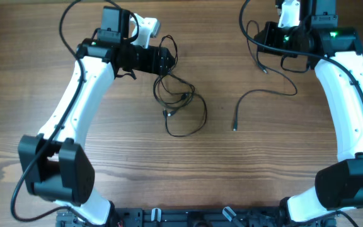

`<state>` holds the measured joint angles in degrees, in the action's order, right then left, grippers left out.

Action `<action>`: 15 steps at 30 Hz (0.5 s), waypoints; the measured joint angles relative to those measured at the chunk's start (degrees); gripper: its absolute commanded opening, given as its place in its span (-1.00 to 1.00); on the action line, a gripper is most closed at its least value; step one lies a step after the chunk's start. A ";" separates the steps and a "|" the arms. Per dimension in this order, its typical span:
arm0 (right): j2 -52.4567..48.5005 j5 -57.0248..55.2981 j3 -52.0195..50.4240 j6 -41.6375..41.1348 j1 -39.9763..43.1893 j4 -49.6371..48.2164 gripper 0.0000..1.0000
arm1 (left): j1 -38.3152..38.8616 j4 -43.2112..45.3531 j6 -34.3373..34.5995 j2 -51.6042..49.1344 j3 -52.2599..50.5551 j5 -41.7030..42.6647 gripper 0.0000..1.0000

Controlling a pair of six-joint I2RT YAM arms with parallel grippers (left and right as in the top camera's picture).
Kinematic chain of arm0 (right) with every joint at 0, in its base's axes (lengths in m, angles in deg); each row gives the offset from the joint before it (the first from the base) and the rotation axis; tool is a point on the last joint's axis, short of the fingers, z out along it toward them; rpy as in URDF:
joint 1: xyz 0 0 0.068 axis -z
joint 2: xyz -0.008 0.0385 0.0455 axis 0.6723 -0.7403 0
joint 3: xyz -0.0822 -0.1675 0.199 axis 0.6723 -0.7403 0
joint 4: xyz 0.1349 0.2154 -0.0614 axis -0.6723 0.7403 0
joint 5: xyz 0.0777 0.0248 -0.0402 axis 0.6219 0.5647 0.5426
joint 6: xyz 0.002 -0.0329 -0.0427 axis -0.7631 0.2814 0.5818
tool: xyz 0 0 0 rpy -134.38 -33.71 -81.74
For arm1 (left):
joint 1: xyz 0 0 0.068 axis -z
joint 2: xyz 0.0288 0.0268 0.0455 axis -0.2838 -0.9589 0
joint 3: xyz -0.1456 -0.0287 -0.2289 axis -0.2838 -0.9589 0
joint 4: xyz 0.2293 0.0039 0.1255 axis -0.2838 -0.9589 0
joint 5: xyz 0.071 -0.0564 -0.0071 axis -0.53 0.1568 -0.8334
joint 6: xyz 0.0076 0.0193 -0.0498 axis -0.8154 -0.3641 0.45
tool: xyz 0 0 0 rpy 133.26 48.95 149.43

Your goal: Untangle cables

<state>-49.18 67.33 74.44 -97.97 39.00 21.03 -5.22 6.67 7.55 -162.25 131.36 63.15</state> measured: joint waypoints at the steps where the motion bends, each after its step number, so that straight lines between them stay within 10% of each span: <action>1: 0.00 -0.98 0.22 -0.02 0.00 0.09 -0.91 | 0.00 -0.46 0.13 0.70 0.00 -0.79 0.83; 15: 3.08 -23.21 23.50 4.24 0.46 3.74 -0.91 | 0.00 -2.49 0.04 4.76 0.00 -3.41 0.98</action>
<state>-46.10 44.12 97.94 -93.73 39.46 24.77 -5.22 4.18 7.59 -157.49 131.36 59.74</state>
